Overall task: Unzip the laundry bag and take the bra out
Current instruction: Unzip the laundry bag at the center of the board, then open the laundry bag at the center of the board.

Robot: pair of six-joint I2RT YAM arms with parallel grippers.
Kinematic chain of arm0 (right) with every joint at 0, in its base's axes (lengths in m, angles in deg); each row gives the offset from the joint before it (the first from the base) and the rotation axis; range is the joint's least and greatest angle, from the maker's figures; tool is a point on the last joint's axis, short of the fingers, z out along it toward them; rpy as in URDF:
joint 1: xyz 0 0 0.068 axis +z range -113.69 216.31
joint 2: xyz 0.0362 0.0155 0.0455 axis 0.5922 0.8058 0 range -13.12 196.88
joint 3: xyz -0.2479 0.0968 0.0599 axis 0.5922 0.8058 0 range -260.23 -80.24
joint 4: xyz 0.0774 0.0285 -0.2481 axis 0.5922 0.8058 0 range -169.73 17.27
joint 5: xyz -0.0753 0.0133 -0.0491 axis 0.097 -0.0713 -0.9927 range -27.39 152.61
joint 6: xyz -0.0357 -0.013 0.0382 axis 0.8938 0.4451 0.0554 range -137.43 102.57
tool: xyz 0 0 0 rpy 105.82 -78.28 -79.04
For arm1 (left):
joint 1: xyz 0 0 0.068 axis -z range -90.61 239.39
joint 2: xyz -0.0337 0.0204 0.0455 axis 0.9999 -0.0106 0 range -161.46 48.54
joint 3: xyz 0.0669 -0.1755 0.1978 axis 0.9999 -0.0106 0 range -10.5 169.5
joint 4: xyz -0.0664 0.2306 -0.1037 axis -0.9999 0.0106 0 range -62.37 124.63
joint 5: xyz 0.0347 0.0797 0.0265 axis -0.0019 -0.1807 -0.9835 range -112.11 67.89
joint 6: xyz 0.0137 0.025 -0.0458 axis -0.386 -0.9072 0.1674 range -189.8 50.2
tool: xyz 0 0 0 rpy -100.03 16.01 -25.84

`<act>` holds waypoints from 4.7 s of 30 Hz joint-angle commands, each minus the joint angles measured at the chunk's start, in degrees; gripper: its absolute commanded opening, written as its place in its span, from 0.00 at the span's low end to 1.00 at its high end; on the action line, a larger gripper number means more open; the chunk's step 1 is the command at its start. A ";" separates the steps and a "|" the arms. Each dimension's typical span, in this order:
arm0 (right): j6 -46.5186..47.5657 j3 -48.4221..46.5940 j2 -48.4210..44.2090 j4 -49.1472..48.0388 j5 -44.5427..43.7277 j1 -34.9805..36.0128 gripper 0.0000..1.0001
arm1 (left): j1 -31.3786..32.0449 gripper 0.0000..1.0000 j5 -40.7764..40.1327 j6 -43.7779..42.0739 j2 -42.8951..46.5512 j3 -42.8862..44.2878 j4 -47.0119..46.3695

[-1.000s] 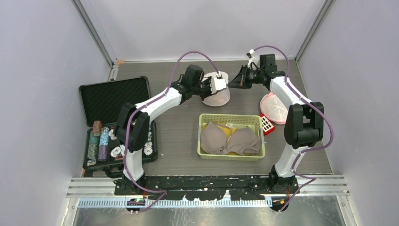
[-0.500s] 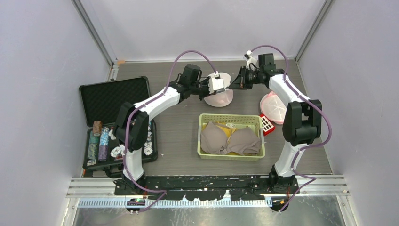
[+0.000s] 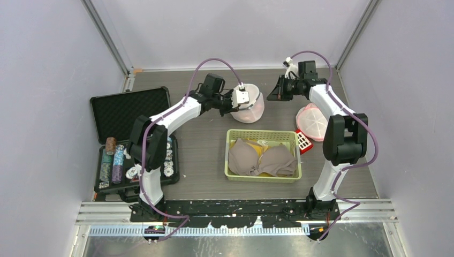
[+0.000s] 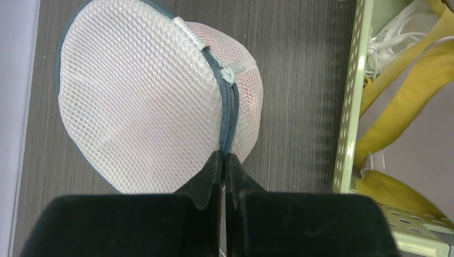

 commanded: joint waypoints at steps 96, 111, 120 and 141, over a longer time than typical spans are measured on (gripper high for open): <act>-0.02 -17.58 18.13 5.97 1.36 9.69 0.31 | -10.71 0.53 7.96 63.55 -2.61 3.55 -10.80; 0.57 -19.26 15.35 6.78 7.68 10.16 0.61 | -8.39 0.60 -1.48 57.82 1.86 6.31 -2.74; 1.86 -18.66 13.84 9.02 9.50 7.67 0.71 | -7.96 0.67 -5.38 58.32 3.55 6.24 -1.67; -3.45 -18.81 13.86 6.66 13.54 2.61 0.74 | -2.15 0.63 1.11 55.48 2.79 10.21 -3.33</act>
